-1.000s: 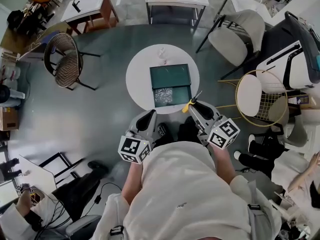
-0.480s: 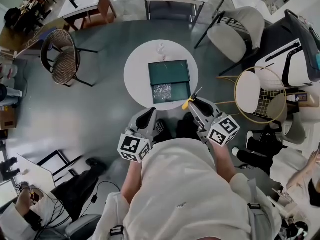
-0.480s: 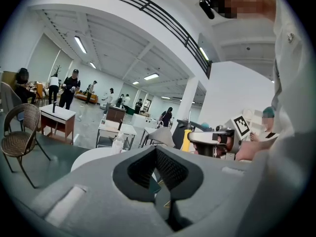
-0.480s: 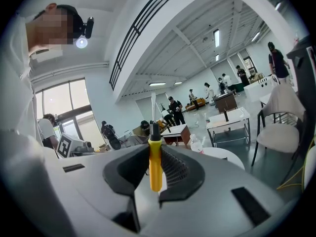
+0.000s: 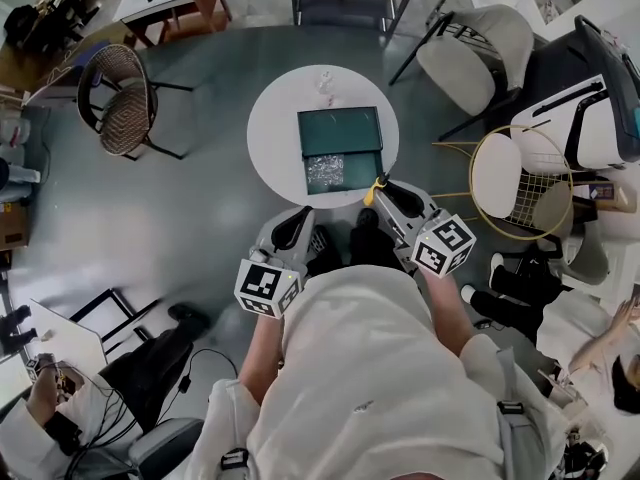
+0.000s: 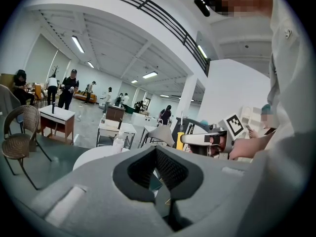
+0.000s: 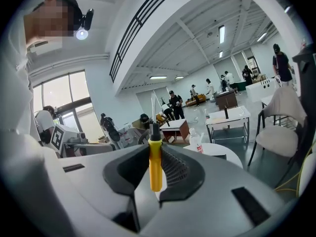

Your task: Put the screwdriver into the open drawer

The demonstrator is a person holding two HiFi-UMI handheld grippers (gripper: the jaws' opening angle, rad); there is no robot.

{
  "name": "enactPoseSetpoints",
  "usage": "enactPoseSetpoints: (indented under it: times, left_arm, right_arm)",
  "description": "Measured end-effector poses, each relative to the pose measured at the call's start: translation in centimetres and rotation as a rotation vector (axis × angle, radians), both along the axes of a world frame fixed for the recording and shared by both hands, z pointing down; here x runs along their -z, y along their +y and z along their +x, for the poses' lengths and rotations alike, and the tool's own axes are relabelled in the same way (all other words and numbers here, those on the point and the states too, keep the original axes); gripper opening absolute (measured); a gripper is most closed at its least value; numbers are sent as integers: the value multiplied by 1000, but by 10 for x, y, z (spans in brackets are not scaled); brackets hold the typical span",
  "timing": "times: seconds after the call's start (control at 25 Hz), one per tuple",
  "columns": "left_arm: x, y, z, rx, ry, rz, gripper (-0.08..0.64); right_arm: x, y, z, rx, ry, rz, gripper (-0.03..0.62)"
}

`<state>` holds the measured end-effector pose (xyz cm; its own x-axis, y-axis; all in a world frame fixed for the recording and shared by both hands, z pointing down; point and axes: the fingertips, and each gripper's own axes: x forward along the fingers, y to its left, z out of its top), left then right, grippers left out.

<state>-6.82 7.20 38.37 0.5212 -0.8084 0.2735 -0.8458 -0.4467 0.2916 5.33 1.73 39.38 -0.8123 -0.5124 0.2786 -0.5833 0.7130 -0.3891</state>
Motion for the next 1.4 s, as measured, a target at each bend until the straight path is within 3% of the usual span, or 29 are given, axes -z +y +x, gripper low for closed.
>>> enactPoseSetpoints:
  times: [0.52,0.96,1.4]
  left_arm:
    - [0,0,4,121,18,-44,12]
    - [-1,0,8,222,6,-92,12]
    - [-13,-2,19,302,-2,-151,12]
  right_arm:
    - [-37,-31,-9,152,154,10,80]
    - [-104,-53,-25,327,297,5,80]
    - [-168,-67,-30,443,435,-27,80]
